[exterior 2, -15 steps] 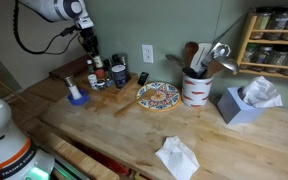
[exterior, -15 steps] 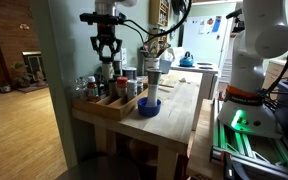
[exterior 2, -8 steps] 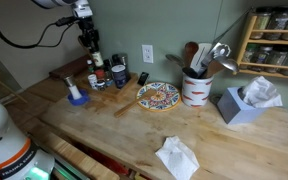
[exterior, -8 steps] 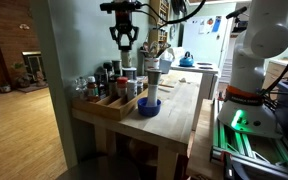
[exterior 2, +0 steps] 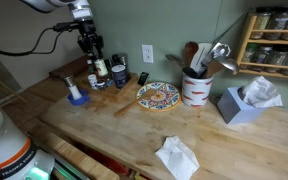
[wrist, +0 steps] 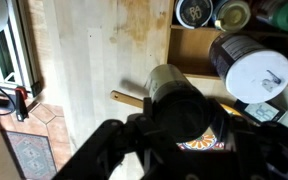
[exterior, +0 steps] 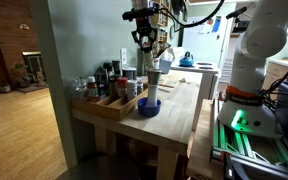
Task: Remove the container with a white label from second compartment from the front of the tray on the left and put it on the table
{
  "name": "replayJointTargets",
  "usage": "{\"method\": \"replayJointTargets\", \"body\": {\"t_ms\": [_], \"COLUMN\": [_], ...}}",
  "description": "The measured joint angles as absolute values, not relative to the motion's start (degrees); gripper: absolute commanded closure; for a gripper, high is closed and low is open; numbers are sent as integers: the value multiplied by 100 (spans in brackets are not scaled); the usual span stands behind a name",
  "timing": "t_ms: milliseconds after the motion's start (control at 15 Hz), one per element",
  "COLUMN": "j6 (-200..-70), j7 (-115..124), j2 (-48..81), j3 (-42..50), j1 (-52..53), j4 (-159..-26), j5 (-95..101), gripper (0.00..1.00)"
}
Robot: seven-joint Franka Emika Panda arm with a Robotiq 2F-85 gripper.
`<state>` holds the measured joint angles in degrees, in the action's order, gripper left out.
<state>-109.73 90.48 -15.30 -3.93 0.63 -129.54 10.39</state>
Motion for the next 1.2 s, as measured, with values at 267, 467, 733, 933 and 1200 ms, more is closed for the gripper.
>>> {"method": "replayJointTargets", "body": {"t_ms": [267,467,733,933,1200], "j6": [-10973,-10980,-11123,-11509,-12355], "j7": [9105,9105,8978,8656,8192], "j2": [-1651,-1627,-1571,-1457,-1311], "j3": [-419,-414,-149,158,419], "j1": [53,9,-298,-522,-695], "j4": [-13059,-13050,-13085,-13197,-13596], "j5": [1045,1043,1022,937,632], "gripper": [70,70,70,70,70]}}
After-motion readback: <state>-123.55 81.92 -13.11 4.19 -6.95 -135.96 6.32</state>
